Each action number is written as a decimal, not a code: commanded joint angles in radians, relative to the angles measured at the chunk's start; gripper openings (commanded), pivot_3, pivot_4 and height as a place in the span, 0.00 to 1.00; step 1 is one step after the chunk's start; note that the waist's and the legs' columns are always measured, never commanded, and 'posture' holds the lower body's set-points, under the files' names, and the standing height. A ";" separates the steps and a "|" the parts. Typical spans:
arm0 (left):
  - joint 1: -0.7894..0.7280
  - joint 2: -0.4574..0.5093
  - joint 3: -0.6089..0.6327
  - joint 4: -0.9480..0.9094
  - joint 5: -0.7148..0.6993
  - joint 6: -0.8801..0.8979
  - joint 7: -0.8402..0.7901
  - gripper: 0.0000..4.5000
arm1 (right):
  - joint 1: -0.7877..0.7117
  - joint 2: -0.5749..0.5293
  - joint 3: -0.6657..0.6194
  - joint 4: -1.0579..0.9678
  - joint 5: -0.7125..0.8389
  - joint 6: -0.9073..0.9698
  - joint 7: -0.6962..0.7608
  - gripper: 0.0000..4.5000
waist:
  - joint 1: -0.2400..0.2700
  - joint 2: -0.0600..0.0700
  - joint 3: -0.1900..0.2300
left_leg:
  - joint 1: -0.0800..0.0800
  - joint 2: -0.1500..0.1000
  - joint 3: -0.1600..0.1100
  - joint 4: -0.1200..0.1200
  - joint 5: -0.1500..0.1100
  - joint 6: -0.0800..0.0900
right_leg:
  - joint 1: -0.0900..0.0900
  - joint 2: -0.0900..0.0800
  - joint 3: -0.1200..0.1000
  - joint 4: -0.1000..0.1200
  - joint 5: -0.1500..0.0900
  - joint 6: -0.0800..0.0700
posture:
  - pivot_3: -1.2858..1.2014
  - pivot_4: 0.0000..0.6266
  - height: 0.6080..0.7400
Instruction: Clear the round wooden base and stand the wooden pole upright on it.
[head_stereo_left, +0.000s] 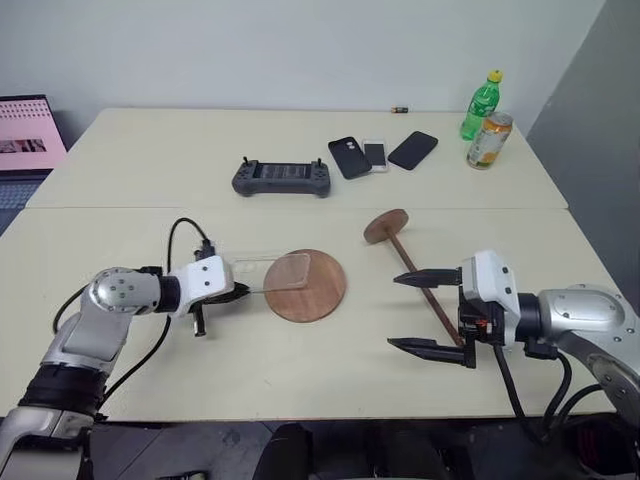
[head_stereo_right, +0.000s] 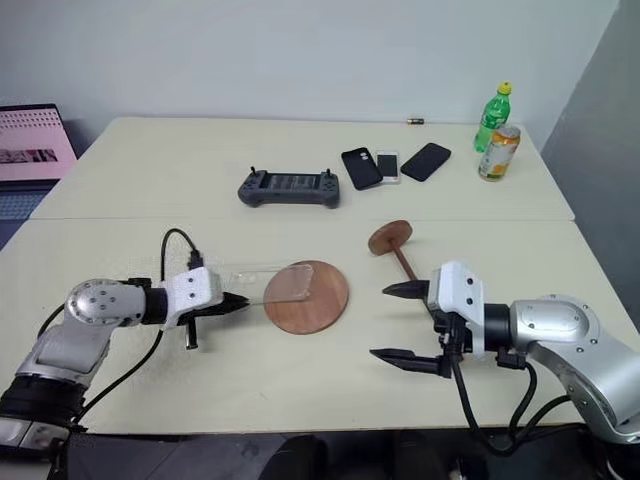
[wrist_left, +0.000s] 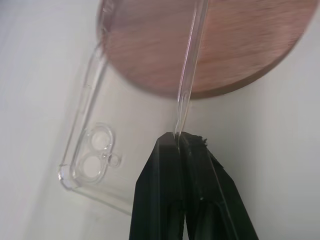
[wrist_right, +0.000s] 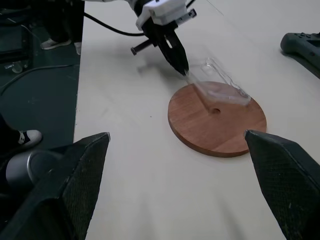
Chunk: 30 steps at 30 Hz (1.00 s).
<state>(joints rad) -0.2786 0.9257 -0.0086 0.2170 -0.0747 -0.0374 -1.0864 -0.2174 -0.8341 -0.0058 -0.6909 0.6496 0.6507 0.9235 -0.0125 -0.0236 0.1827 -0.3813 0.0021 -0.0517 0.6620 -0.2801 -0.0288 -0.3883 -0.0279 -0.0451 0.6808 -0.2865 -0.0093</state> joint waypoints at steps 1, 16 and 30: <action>0.081 0.109 0.179 0.055 0.013 0.029 0.100 0.01 | -0.054 0.011 0.018 0.012 0.009 -0.012 0.014 1.00 | -0.005 0.000 0.000 | 0.000 0.002 0.000 0.000 0.000 0.000 | 0.000 0.002 0.000 0.000 0.000 0.000 | 0.52 0.24 1.00; 0.164 0.033 0.302 0.188 0.022 0.150 0.409 0.01 | -0.242 0.101 0.165 0.142 -0.059 -0.071 0.085 1.00 | 0.008 -0.001 0.000 | 0.000 0.004 0.002 0.000 0.000 0.000 | -0.001 0.003 0.001 0.000 0.000 -0.001 | 0.52 0.24 1.00; 0.246 0.012 0.392 0.008 -0.090 0.294 0.392 0.48 | -0.242 0.100 0.154 0.130 -0.051 -0.063 0.086 1.00 | 0.009 -0.001 0.000 | 0.001 0.005 0.002 0.000 0.000 0.000 | -0.001 0.003 0.001 0.000 0.001 -0.001 | 0.52 0.24 1.00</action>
<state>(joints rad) -0.0409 0.9354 0.3244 0.2795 -0.1348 0.2430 -0.6902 -0.4455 -0.7340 0.1719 -0.5420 0.5894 0.5969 1.0024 -0.0032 -0.0250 0.1823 -0.3807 0.0067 -0.0497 0.6619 -0.2804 -0.0292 -0.3891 -0.0249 -0.0439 0.6806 -0.2857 -0.0107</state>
